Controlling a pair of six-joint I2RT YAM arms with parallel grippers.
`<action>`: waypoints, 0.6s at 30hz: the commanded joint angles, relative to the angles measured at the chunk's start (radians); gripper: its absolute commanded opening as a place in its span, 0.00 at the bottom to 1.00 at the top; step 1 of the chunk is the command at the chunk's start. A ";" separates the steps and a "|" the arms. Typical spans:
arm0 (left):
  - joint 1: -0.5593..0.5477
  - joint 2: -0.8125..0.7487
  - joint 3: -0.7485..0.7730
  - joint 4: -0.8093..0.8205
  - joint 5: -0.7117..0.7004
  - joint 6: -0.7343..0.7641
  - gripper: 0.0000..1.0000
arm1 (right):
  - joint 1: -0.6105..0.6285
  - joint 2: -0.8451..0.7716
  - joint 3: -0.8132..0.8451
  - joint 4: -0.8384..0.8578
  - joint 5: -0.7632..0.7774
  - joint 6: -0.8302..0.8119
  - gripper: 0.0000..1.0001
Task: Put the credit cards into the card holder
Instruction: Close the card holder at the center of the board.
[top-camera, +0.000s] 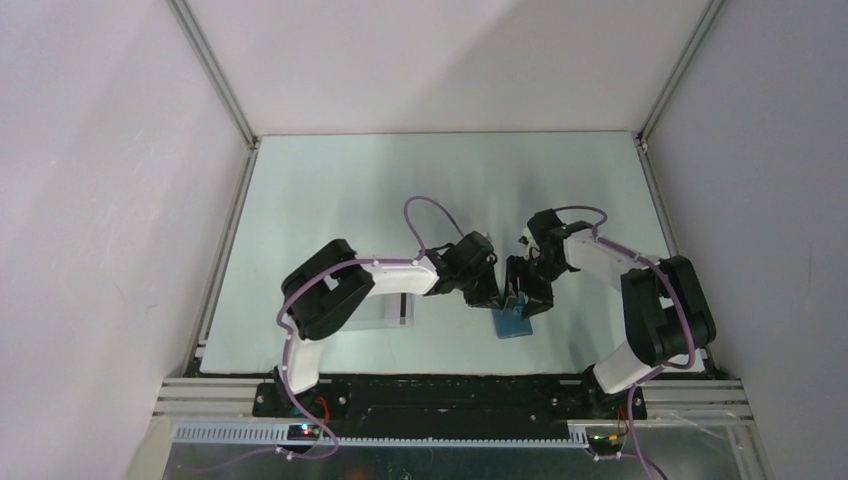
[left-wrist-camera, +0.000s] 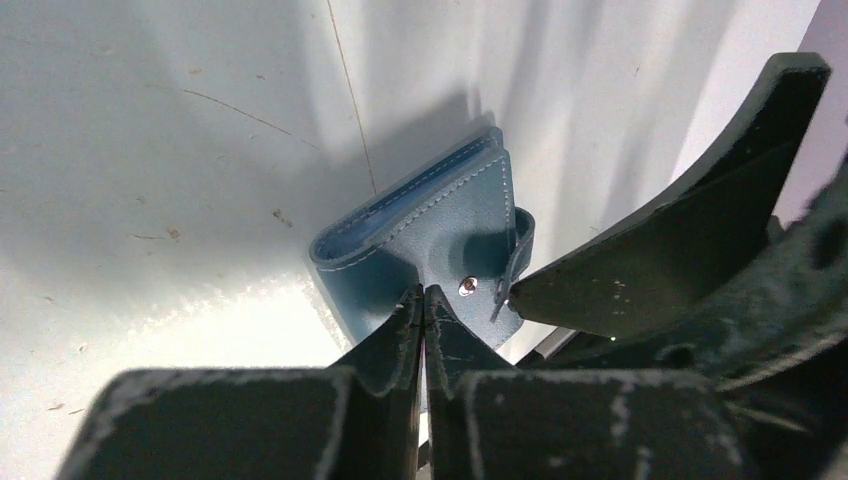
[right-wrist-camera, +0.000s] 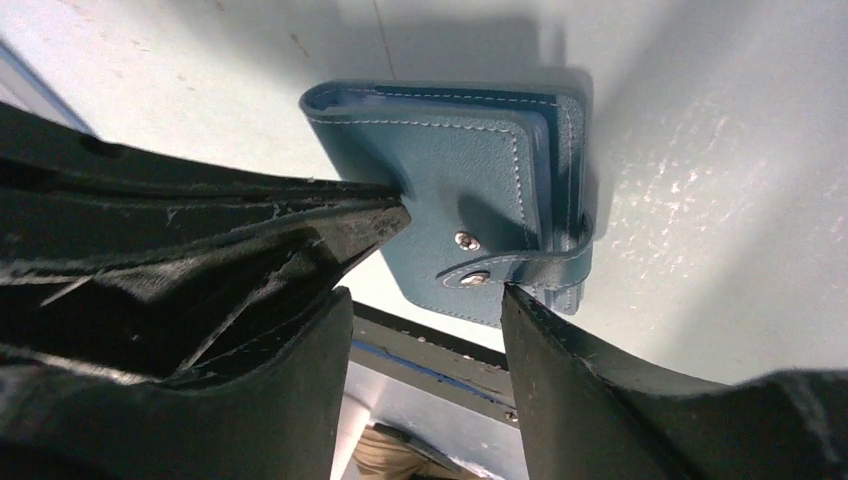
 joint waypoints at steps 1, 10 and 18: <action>-0.008 -0.046 0.027 -0.037 0.006 0.049 0.07 | -0.036 -0.066 0.027 0.094 -0.128 0.012 0.64; 0.000 -0.138 0.018 -0.001 0.075 0.042 0.25 | -0.171 -0.197 0.028 0.079 -0.254 -0.018 0.68; -0.010 -0.143 -0.065 0.069 0.088 -0.045 0.23 | -0.238 -0.195 0.028 0.037 -0.169 -0.039 0.57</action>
